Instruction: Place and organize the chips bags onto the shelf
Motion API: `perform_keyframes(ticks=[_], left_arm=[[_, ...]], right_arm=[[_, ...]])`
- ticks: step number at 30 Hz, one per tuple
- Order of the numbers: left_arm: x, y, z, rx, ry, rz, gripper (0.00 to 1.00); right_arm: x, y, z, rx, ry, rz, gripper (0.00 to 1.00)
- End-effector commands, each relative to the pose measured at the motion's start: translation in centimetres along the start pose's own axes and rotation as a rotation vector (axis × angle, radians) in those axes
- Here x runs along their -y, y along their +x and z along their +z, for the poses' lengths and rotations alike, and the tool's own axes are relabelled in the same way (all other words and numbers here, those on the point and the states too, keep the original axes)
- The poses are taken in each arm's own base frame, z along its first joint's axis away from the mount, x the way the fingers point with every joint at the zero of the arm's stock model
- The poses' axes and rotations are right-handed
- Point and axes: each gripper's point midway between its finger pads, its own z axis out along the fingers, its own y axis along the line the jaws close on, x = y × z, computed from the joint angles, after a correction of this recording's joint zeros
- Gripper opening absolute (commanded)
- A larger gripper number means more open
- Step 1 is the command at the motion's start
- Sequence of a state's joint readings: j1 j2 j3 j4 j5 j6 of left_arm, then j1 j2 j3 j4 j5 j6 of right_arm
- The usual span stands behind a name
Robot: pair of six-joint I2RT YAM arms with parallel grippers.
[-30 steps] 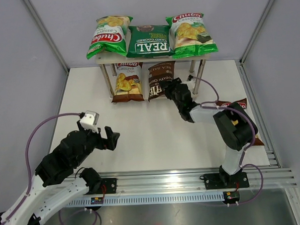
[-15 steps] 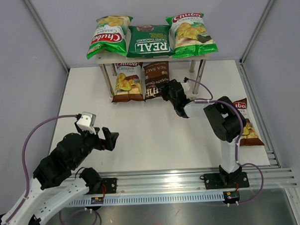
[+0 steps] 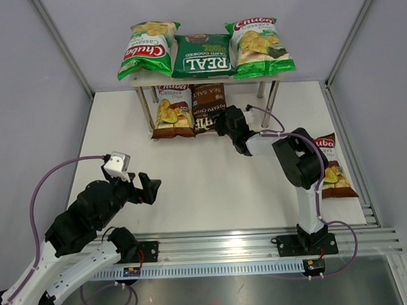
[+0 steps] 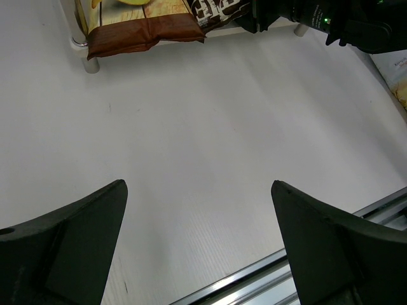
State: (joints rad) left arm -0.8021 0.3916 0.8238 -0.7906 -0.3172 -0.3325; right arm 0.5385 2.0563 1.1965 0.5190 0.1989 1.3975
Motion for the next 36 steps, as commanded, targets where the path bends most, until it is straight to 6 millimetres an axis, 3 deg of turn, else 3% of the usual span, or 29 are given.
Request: perform_keyframes(ticks=[1, 3, 5, 10, 15, 21, 26, 30, 31, 32, 33, 36], left_arm=[[0.1, -1.2, 0.0, 0.056, 0.003, -0.009, 0.99], [0.1, -1.2, 0.1, 0.055, 0.003, -0.007, 0.99], [0.1, -1.3, 0.0, 0.057, 0.005, -0.010, 0.99], [0.1, -1.3, -0.1, 0.062, 0.005, -0.011, 0.99], [0.0, -1.3, 0.0, 0.060, 0.001, -0.010, 0.99], [-0.1, -1.3, 0.0, 0.059, -0.009, -0.011, 0.99], [-0.3, -1.2, 0.1, 0.054, -0.022, -0.014, 0.99], [-0.8, -1.3, 0.1, 0.059, -0.051, -0.023, 0.99], [-0.8, -1.3, 0.1, 0.061, -0.055, -0.024, 0.99], [-0.9, -1.3, 0.2, 0.060, -0.062, -0.026, 0.99], [-1.0, -1.4, 0.2, 0.061, -0.066, -0.030, 0.99], [-1.2, -1.4, 0.3, 0.060, -0.080, -0.033, 0.99]], right_arm=[[0.8, -0.3, -0.5, 0.009, 0.045, 0.004, 0.59], [0.9, -0.5, -0.8, 0.014, 0.056, -0.008, 0.64], [0.8, -1.0, -1.3, 0.034, 0.079, -0.036, 0.76], [0.5, -1.5, -2.4, 0.044, 0.092, -0.065, 0.81], [1.0, -1.8, -3.5, 0.044, 0.128, -0.086, 0.97], [-0.4, -2.6, -6.0, 0.049, 0.092, -0.126, 0.99], [-0.5, -3.5, -8.1, 0.066, 0.117, -0.196, 1.00], [-1.2, -4.4, -10.7, 0.064, 0.110, -0.342, 0.99], [-2.4, -4.8, -11.7, 0.068, 0.086, -0.370, 1.00], [-1.9, -5.0, -12.4, 0.063, 0.111, -0.407, 0.99], [-2.7, -5.4, -13.6, 0.066, 0.099, -0.457, 1.00], [-1.9, -6.6, -16.3, 0.071, 0.147, -0.570, 0.99]])
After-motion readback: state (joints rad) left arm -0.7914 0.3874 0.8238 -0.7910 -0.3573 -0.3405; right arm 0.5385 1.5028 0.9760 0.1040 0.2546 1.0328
